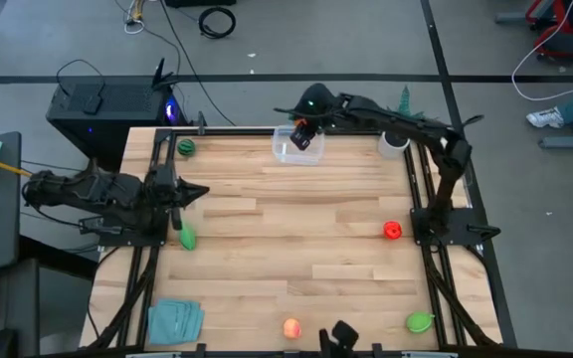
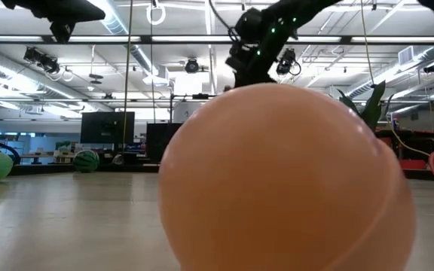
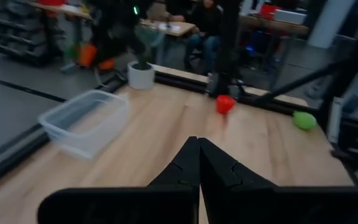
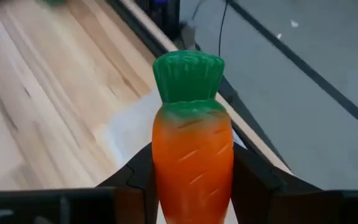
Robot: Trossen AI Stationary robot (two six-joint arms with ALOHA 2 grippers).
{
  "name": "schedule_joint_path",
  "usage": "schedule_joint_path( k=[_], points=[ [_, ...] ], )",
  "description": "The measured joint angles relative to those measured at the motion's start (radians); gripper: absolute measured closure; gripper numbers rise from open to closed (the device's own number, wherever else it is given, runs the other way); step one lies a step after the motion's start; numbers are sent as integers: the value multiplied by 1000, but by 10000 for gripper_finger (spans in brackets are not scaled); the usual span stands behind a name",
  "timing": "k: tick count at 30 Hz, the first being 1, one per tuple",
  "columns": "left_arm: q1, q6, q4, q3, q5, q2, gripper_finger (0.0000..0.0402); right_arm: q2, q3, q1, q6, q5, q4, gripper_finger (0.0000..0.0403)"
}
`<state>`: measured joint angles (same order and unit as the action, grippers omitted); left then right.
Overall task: Pick and placing Produce into tupperware
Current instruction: Put the orange carrot into the transparent container
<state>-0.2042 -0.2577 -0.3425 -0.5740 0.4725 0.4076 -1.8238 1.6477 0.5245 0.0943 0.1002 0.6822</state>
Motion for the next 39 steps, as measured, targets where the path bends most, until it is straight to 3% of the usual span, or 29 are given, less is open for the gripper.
schedule_joint_path(
  k=[10, 19, 39],
  points=[
    [147, -52, 8, -15, 21, 20, 396, -128, -1, 58, -214, -29, 18, 254],
    [244, -72, 18, -15, 21, 67, 397, -208, -2, 62, -287, -34, 17, 254],
    [270, -72, 36, -15, 20, 96, 397, -276, -3, 62, -341, -38, 19, 240]
  ],
)
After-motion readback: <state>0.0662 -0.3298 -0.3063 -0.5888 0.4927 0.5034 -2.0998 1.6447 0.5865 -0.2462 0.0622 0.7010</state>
